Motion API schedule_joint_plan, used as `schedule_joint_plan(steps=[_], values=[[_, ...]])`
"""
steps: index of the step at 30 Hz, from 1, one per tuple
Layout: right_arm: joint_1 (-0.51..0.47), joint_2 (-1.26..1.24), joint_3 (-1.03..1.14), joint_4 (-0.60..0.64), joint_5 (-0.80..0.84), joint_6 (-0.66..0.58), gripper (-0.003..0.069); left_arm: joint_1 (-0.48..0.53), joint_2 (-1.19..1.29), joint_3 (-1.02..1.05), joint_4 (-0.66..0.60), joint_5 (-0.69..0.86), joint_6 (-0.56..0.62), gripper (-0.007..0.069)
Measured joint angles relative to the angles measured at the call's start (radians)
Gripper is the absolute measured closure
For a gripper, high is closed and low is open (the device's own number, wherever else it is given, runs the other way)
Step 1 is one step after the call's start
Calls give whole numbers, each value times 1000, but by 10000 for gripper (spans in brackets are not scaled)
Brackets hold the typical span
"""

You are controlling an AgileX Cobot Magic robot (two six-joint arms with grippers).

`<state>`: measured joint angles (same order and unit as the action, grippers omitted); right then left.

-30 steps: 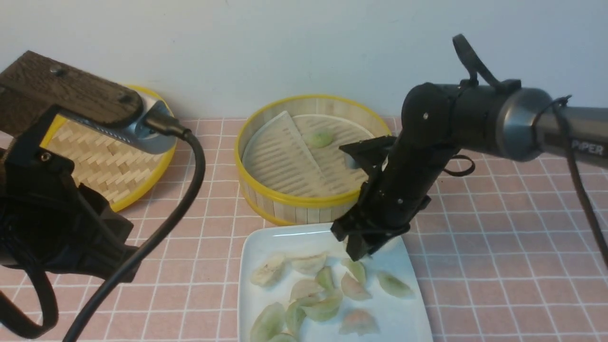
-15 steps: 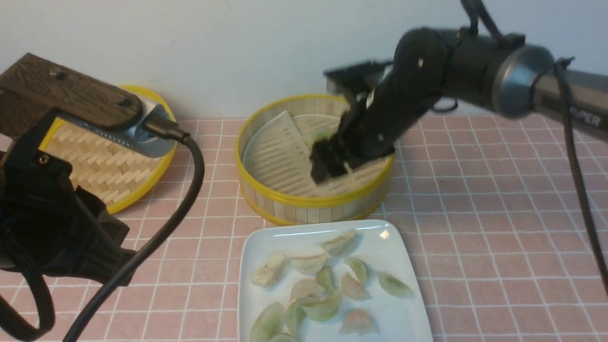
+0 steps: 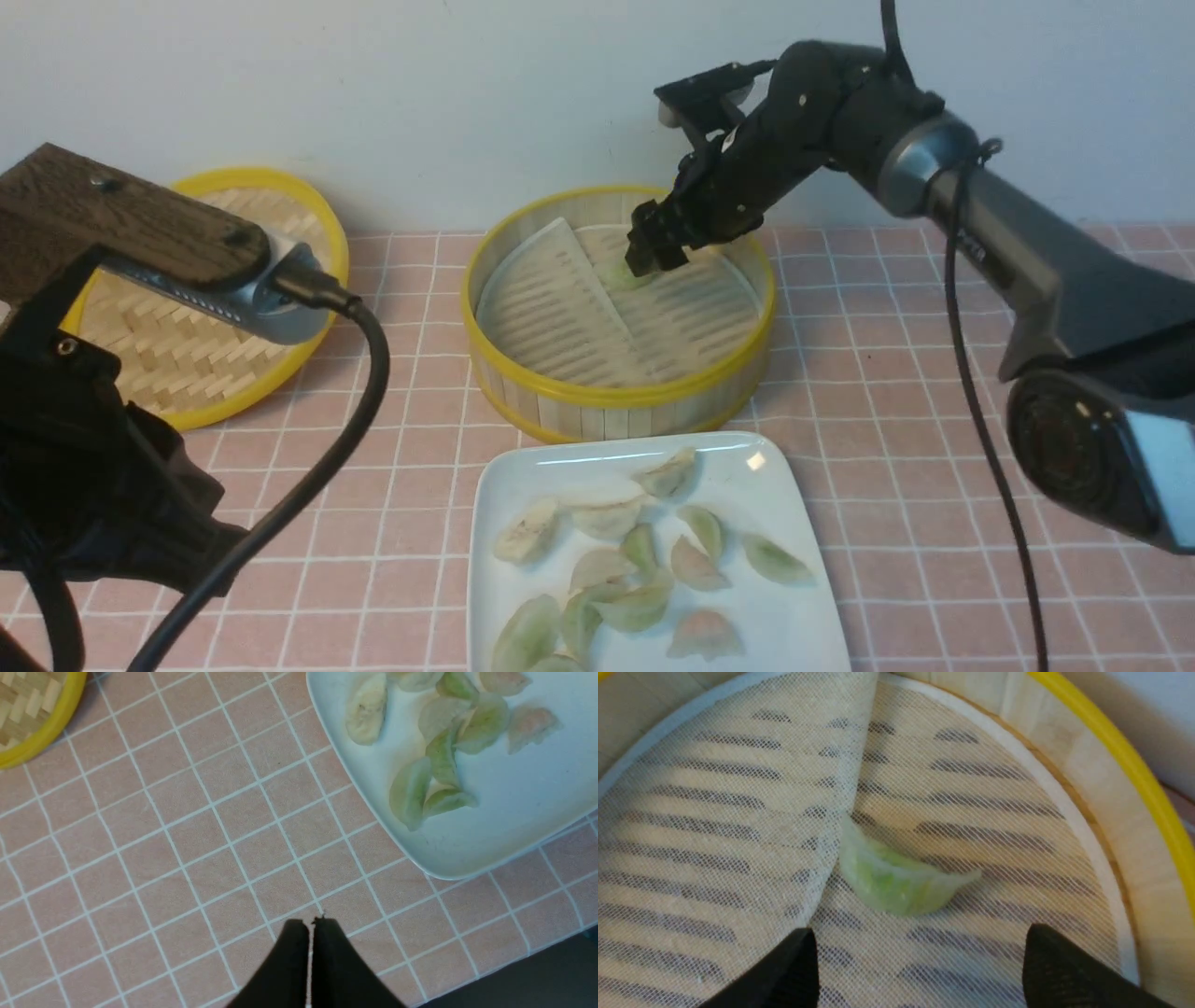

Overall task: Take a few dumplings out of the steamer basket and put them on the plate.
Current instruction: Use the right arm to grab a dumpling from inside the steamer

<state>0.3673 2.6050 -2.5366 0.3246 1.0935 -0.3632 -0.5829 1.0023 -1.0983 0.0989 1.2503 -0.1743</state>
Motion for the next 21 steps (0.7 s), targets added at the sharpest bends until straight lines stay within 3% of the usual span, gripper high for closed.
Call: schedule_joint_plan(steps=[21], values=[[0, 98, -52, 96, -77, -352, 131, 0, 0, 0, 28, 0, -34, 631]])
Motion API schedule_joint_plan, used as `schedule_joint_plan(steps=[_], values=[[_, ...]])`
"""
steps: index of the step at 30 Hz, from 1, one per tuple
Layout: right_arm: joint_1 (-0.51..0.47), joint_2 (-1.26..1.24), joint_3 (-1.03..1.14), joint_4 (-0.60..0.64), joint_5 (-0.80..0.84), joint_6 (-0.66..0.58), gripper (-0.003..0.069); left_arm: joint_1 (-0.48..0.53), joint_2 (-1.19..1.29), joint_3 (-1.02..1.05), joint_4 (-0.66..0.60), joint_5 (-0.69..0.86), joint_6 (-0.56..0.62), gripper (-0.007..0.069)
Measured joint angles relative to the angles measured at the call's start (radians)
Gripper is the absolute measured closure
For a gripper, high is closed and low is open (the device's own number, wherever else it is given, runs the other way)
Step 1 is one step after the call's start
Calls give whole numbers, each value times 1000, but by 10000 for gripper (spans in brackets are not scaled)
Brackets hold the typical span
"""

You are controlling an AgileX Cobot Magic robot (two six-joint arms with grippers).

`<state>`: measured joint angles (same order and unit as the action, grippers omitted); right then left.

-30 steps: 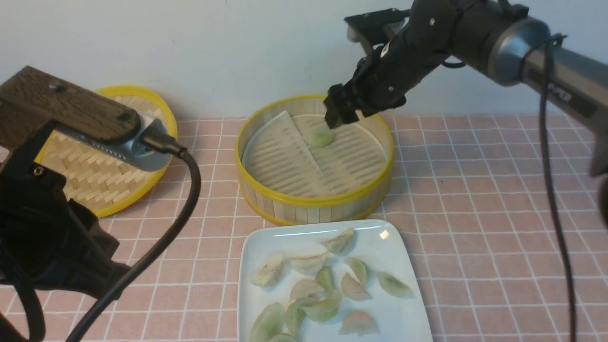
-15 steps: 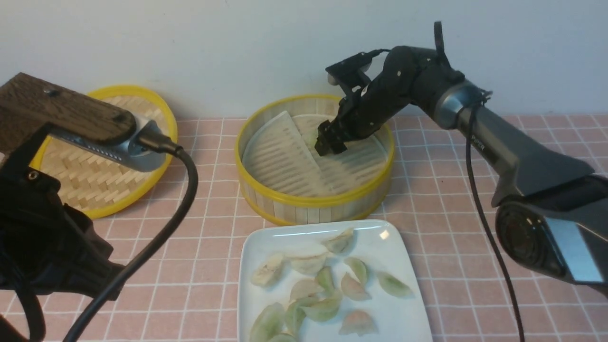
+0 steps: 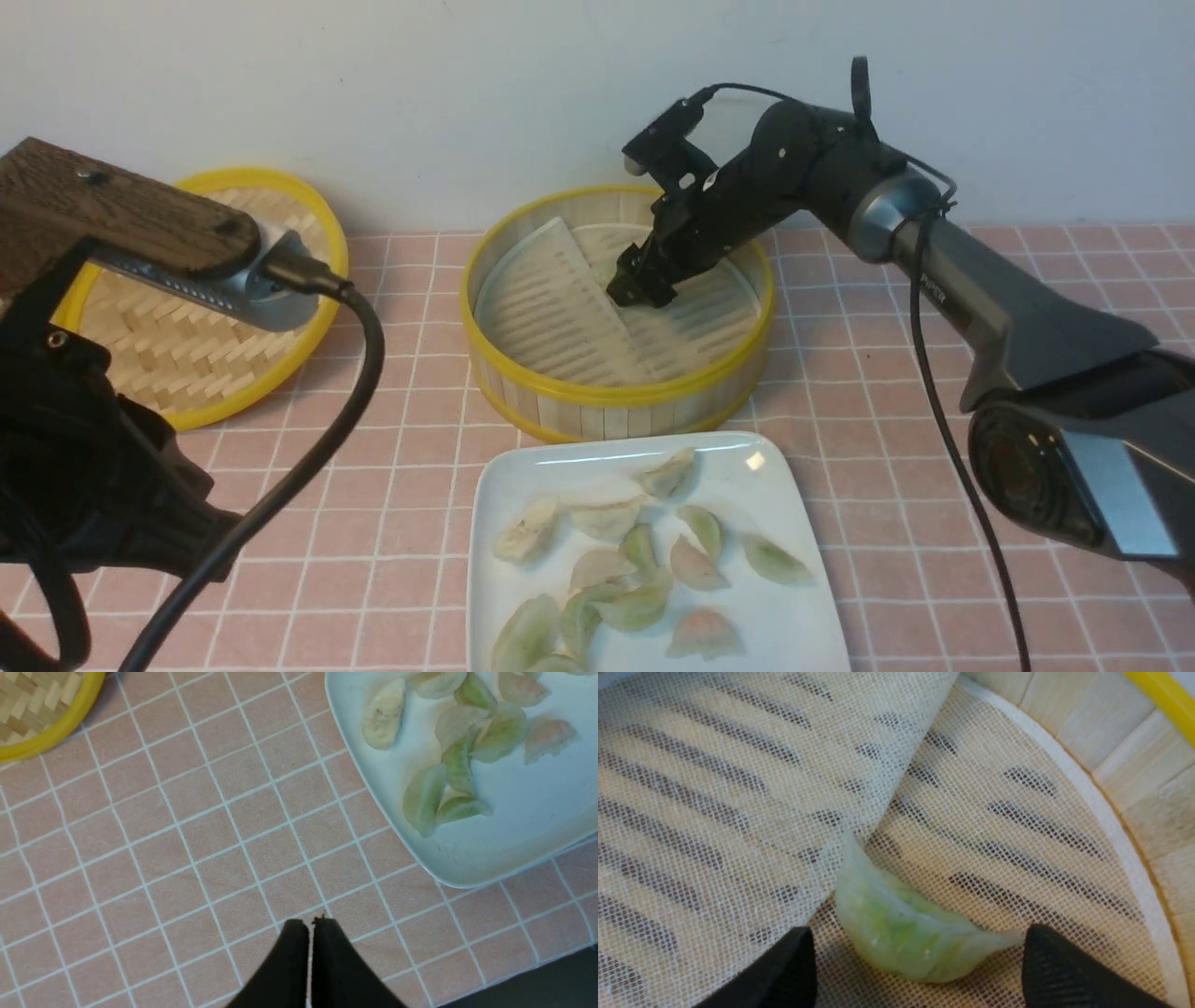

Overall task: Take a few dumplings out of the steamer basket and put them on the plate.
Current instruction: Use the right arm to grab a dumpling from inside the steamer, then use the right arm to put the dumpling into the plate

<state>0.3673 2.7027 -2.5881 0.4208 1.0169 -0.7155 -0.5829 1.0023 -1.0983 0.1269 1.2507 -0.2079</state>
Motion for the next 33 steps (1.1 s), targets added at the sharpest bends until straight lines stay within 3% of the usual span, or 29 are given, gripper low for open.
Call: schedule_joint_plan(steps=[3, 8, 16, 27, 33], values=[[0, 2, 0, 6, -5, -76, 158, 0, 0, 0, 3, 0, 0, 631], [0, 7, -5, 32, 1, -159, 293, 0, 0, 0, 4, 1, 0, 631], [0, 0, -6, 25, 38, -153, 300, 0, 0, 0, 15, 1, -1, 631], [-29, -70, -113, -66, 232, 70, 300, 0, 0, 0, 18, 1, -1, 631], [-53, -162, -146, -79, 238, 311, 300, 0, 0, 0, 20, 1, -1, 631]])
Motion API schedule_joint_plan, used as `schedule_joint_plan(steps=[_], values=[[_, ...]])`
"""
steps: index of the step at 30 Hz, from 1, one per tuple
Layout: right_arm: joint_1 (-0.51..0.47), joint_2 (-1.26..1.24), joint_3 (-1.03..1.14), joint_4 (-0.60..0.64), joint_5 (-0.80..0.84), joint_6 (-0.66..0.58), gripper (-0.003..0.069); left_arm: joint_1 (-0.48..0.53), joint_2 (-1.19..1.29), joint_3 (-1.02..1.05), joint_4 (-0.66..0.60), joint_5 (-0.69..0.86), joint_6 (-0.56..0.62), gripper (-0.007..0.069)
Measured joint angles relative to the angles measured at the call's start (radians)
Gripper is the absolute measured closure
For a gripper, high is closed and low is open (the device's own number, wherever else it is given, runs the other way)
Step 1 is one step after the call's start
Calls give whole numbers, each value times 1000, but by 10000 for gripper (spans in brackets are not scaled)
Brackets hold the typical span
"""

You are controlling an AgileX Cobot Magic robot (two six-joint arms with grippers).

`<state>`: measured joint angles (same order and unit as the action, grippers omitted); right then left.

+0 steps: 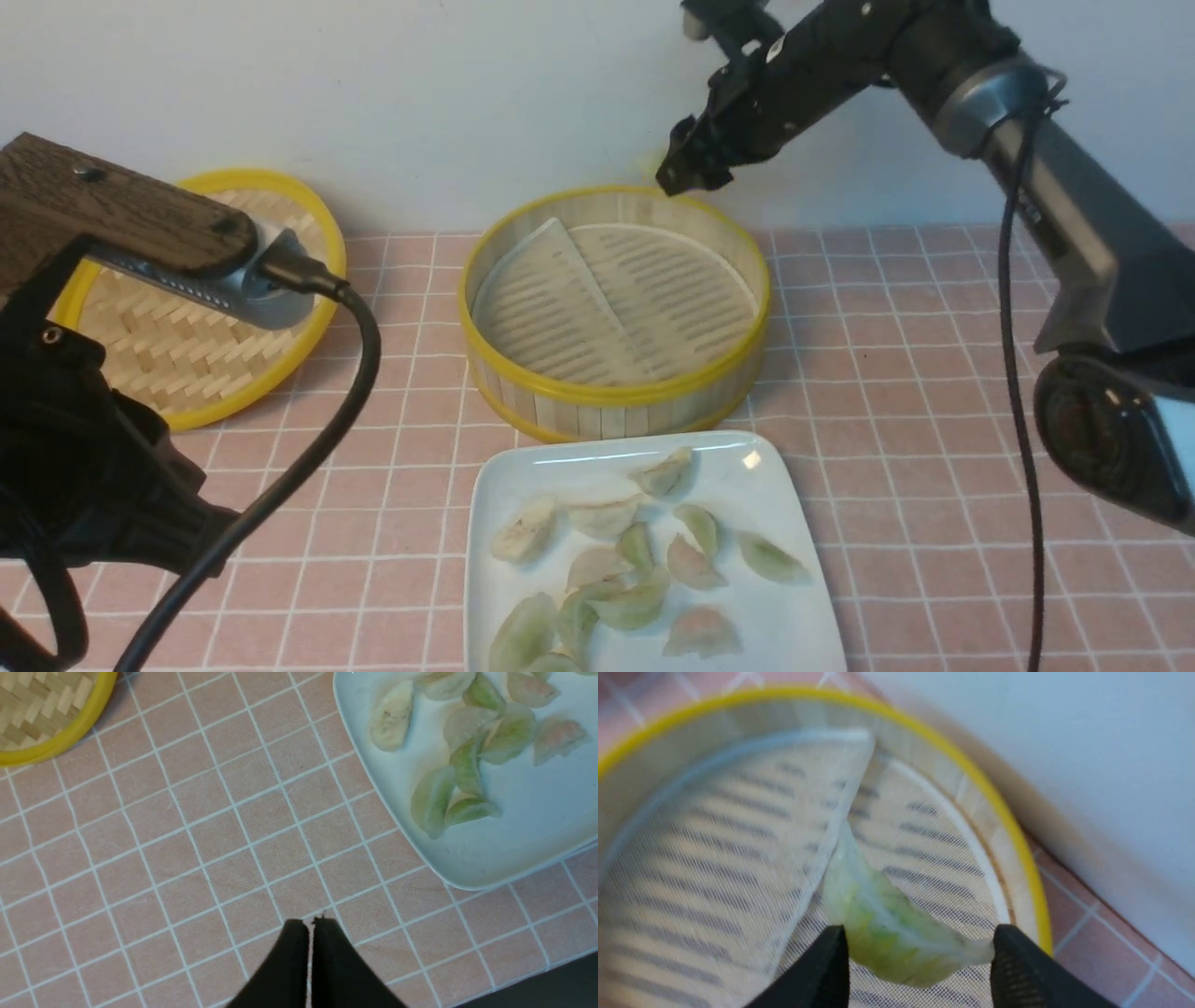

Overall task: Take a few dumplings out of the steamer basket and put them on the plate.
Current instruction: Use the right arm to put the dumpling into the plate

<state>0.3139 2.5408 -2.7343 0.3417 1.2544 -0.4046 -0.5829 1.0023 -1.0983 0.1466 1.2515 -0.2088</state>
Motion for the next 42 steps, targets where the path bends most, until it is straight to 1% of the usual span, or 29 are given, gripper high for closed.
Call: schedule_joint_plan(steps=[2, 3, 4, 7, 10, 12, 16, 17, 18, 19, 20, 24, 29, 31, 35, 37, 39, 40, 42], values=[[-5, -73, 78, -1, 1, 58, 300, 0, 0, 0, 0, 0, 0, 631], [-6, -120, 137, -1, 1, 71, 300, 0, 0, 0, 0, 0, 0, 631], [-6, -130, 137, -2, 1, 71, 300, 0, 0, 0, 0, 0, 0, 631], [2, -357, 487, 0, -3, 89, 300, 0, 0, 0, 0, 0, 0, 631], [21, -545, 791, 7, -5, 89, 300, 0, 0, 0, 2, 0, 0, 631], [49, -671, 996, 19, -7, 89, 300, 0, 0, 0, 2, -3, 0, 631], [127, -810, 1309, 31, -28, 89, 300, 0, 0, 0, 2, -45, 0, 631], [153, -830, 1379, 36, -50, 89, 300, 0, 0, 0, 2, -56, 0, 631], [158, -830, 1392, 36, -50, 89, 300, 0, 0, 0, 2, -60, 0, 631], [196, -845, 1482, 43, -101, 90, 300, 0, 0, 0, 2, -72, 0, 631], [215, -845, 1526, 43, -133, 90, 300, 0, 0, 0, 2, -75, 0, 631], [239, -831, 1614, 25, -219, 103, 300, 0, 0, 0, -4, -78, 0, 631], [239, -811, 1624, -21, -263, 184, 299, 0, 0, 0, -20, -78, 0, 631], [239, -811, 1624, -44, -266, 211, 270, 0, 0, 0, -20, -78, 0, 631], [239, -811, 1624, -79, -260, 258, 137, 0, 0, 0, -24, -78, 0, 631], [239, -813, 1616, -90, -223, 268, 81, 0, 0, 0, -31, -78, 0, 631], [239, -820, 1598, -96, -166, 275, 57, 0, 0, 0, -37, -78, 0, 631], [239, -829, 1585, -97, -134, 278, 57, 0, 0, 0, -40, -78, 0, 631], [239, -853, 1564, -101, -70, 292, 85, 0, 0, 0, -42, -78, 0, 631]])
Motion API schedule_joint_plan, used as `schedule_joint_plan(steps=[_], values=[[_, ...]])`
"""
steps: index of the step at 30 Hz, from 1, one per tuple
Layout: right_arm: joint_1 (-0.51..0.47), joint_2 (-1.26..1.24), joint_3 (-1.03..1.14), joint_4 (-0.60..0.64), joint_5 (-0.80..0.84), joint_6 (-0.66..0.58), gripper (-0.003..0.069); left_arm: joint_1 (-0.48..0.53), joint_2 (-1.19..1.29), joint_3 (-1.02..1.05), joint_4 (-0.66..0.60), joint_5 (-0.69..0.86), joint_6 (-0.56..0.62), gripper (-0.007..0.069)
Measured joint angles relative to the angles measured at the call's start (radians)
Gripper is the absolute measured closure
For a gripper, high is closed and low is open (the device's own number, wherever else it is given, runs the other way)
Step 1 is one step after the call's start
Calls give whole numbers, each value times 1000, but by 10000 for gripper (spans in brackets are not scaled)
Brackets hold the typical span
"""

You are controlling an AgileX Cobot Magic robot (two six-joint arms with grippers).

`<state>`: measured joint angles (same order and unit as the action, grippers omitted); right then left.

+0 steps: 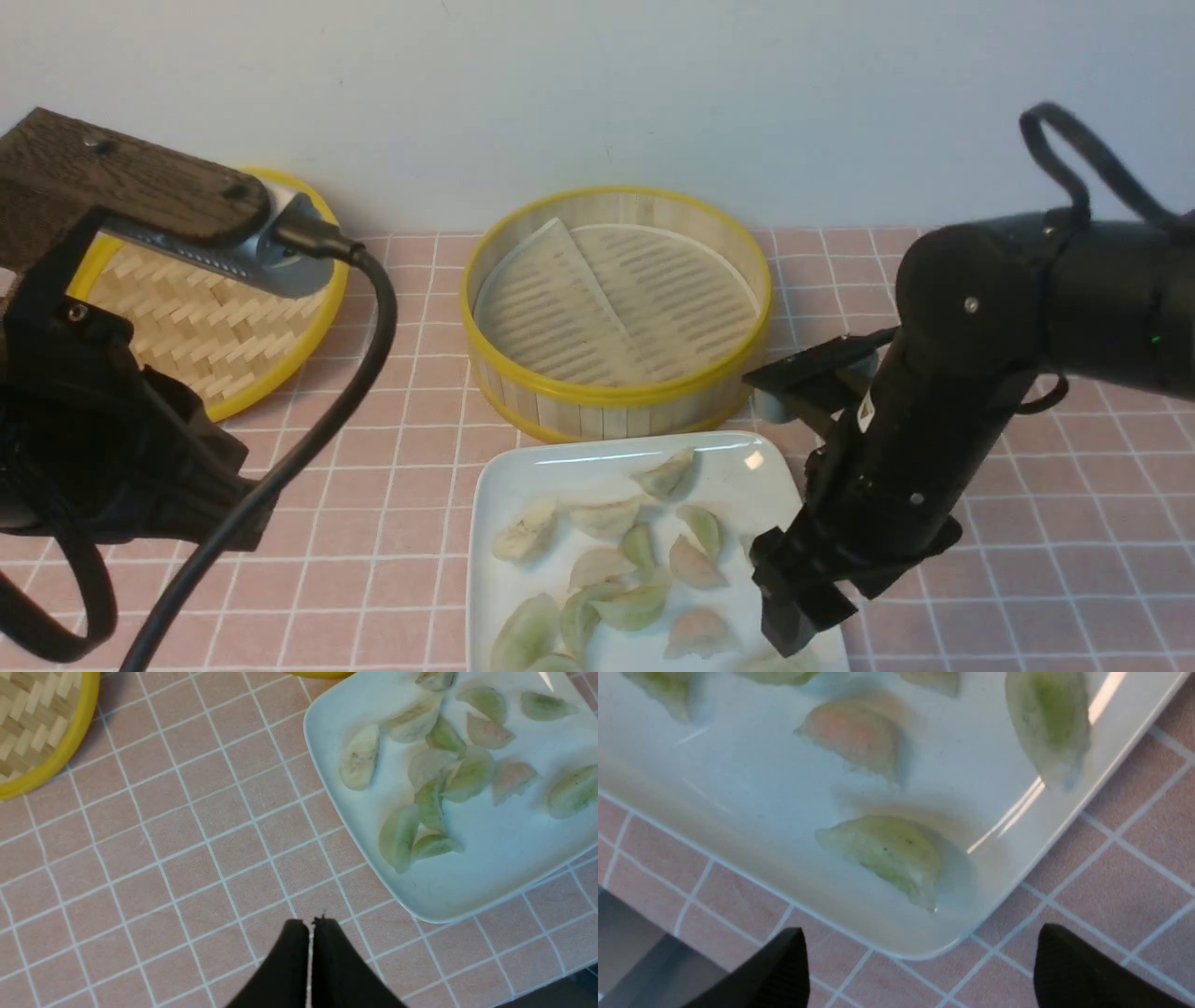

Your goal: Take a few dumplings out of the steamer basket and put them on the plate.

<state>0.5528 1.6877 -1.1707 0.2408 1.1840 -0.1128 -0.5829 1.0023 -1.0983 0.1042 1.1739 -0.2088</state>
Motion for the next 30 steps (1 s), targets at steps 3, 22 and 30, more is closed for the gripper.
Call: schedule_joint_plan(steps=[3, 22, 30], values=[[0, -82, -17, -16, 20, 38, 206, 0, 0, 0, 0, 0, 0, 631], [0, -1398, 478, -354, -443, 312, 673, 0, 0, 0, -56, -91, 0, 631], [0, -1672, 709, -499, -668, 512, 673, 0, 0, 0, -56, -147, 0, 631]])
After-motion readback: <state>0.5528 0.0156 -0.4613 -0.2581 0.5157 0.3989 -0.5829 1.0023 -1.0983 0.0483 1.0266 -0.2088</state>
